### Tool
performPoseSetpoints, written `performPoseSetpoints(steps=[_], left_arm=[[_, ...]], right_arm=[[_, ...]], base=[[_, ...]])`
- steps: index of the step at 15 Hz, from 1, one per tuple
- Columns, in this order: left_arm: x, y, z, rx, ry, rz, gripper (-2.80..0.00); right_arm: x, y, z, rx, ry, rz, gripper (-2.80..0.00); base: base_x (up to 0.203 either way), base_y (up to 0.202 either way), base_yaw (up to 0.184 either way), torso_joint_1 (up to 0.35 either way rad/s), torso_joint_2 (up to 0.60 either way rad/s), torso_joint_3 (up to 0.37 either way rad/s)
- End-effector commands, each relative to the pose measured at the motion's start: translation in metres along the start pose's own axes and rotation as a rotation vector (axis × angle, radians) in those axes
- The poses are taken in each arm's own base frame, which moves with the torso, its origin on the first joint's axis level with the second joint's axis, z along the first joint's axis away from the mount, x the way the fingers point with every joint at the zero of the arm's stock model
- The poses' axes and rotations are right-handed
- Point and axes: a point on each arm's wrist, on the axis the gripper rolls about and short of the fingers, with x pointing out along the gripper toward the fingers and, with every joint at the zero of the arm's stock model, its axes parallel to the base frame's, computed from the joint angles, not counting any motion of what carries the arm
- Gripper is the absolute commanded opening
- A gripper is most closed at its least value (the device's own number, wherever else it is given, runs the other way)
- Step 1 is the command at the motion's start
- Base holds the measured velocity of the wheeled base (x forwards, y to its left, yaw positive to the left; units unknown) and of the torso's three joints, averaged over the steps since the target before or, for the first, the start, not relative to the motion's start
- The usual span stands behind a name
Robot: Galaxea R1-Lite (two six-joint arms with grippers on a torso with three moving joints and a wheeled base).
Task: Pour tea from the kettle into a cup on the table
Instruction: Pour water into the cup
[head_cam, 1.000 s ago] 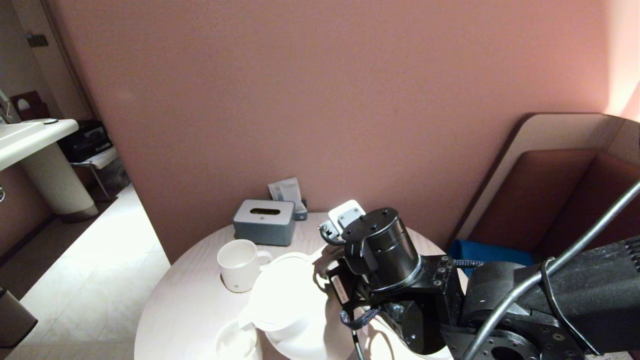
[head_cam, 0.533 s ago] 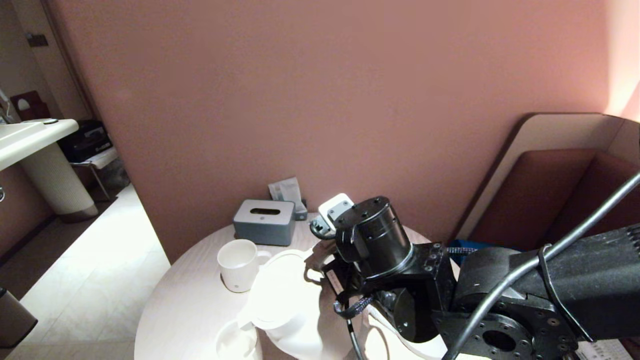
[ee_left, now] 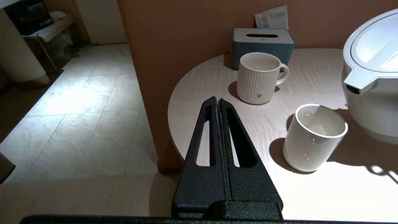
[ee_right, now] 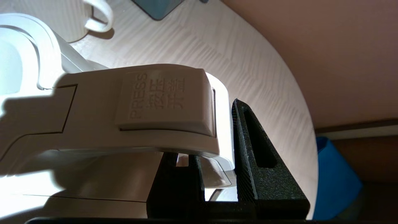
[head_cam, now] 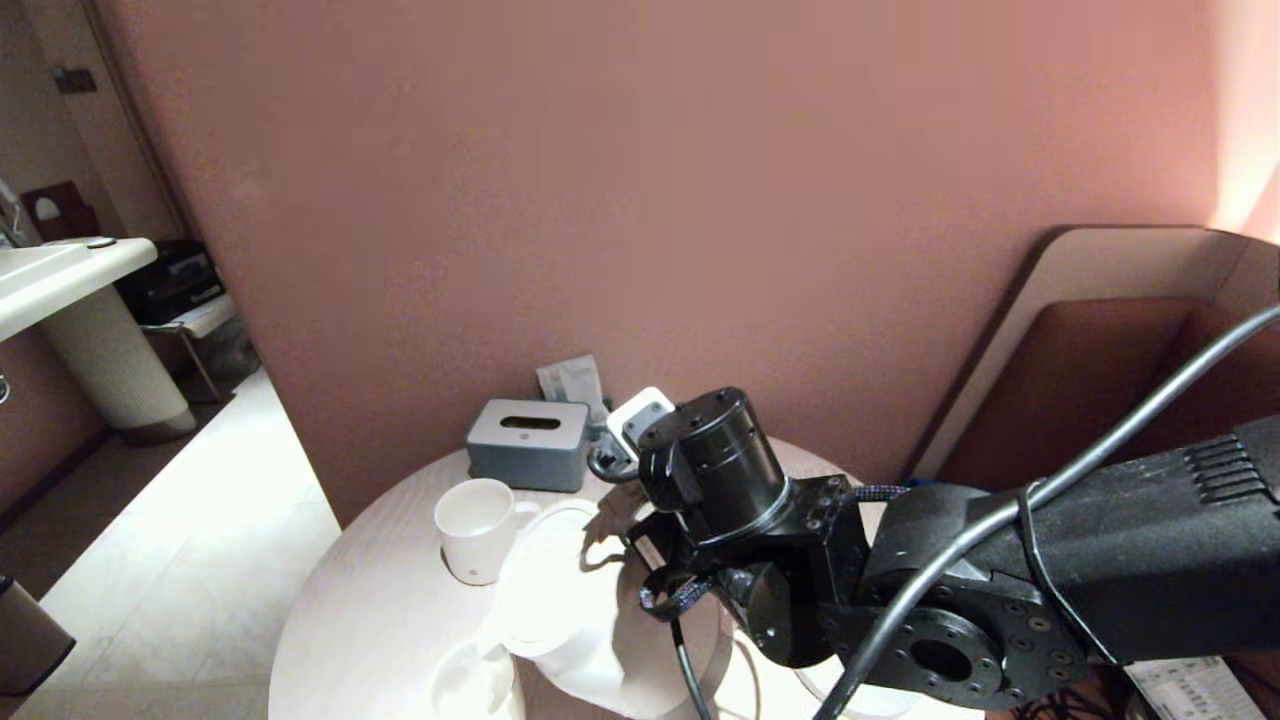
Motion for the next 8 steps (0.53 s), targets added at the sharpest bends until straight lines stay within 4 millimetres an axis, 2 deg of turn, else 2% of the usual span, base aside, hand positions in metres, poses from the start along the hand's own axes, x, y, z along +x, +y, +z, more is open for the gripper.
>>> performPoseSetpoints(steps=[1, 8], left_arm=[[0.0001, 0.0, 0.0001, 0.0, 0.0, 0.001, -2.8], [0.0001, 0.0, 0.0001, 0.0, 0.0, 0.0, -2.8]], right_arm=[[0.0038, 0.0033, -0.0003, -0.014, 0.004, -0.002, -2.8], [0.0027, 0.0068, 0.0079, -0.073, -0.017, -0.02, -2.8]], base=[[0.0, 0.0, 0.0, 0.0, 0.0, 0.0], [0.0, 0.0, 0.0, 0.0, 0.0, 0.0]])
